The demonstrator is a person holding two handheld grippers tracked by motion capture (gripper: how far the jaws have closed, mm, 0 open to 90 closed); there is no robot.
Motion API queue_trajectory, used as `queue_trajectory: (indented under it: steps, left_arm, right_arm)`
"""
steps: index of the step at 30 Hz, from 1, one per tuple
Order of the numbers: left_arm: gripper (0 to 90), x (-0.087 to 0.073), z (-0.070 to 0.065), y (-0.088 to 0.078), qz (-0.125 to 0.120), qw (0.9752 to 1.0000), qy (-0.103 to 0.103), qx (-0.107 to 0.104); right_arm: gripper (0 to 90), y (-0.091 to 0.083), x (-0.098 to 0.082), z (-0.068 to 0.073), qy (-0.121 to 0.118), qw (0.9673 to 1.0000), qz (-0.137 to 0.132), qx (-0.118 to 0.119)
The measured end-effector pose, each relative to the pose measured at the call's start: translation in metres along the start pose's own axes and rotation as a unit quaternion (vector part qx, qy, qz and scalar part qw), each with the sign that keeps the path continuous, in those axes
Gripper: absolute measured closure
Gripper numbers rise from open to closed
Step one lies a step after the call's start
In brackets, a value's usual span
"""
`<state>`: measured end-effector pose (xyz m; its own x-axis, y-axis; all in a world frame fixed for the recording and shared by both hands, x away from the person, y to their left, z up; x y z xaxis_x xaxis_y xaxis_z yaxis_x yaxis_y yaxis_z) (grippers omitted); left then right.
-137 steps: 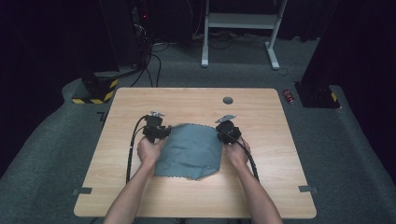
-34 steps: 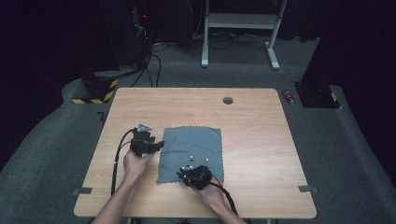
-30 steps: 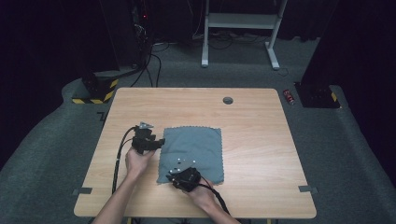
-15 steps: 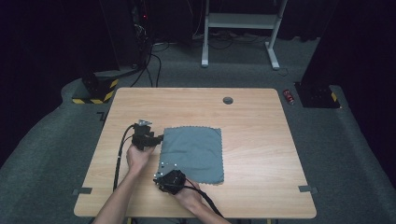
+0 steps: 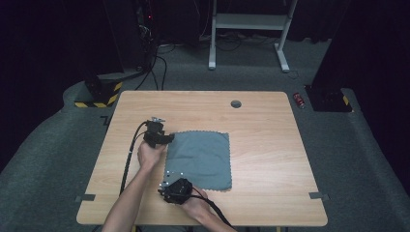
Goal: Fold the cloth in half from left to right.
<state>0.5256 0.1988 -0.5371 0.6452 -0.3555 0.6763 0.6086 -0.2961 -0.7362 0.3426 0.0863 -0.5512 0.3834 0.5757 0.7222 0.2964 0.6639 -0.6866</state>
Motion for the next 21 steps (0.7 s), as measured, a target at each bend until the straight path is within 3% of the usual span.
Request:
queue_trajectory:
  steps: [1,4,7,11,12,13,15,21]
  left_arm:
    - [48.6,0.0000,0.0003,0.0031,0.012,0.9999,0.001,0.001]
    - [50.5,0.0023,-0.0014,0.0071,0.014,0.9999,0.004,0.004]
    - [55.3,0.0051,-0.0037,0.0091,0.022,0.9994,0.020,0.016]
    - [68.4,0.0060,-0.0031,0.0101,0.019,0.9994,0.022,0.020]
    - [76.2,0.0060,-0.0024,0.0099,0.019,0.9993,0.024,0.019]
    - [76.2,0.0062,-0.0030,0.0101,0.019,0.9994,0.024,0.017]
    - [85.6,0.0066,-0.0044,0.0104,0.018,0.9995,0.023,0.009]
    - [90.0,0.0068,-0.0011,0.0095,0.015,0.9998,0.001,-0.015]
  right_arm:
    - [66.5,0.0000,0.0000,0.0000,0.000,1.0000,0.000,0.000]
    - [71.0,-0.0007,-0.0006,0.0005,-0.005,1.0000,0.000,-0.001]
    - [76.5,-0.0012,-0.0007,-0.0001,-0.007,1.0000,0.001,-0.004]
    - [84.5,-0.0023,-0.0008,0.0006,-0.015,0.9998,0.005,-0.015]
    - [86.5,-0.0023,-0.0006,0.0006,-0.019,0.9996,0.005,-0.020]
    - [88.0,-0.0022,-0.0005,0.0005,-0.020,0.9995,0.005,-0.024]
    - [88.8,-0.0022,-0.0001,-0.0002,-0.017,0.9996,0.007,-0.024]
    - [89.6,-0.0033,0.0005,-0.0007,-0.015,0.9996,0.008,-0.022]
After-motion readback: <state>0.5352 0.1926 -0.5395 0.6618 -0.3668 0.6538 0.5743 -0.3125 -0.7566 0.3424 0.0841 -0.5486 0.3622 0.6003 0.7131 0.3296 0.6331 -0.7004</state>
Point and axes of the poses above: each handheld gripper's, and its own axes: y roughly forward along the jaws, x roughly out of its top, z roughly to its left, the point moved 4 cm from there along y, roughly forward along the jaws, and after that the axes turned 10 degrees about y, right-handed, at the moved point
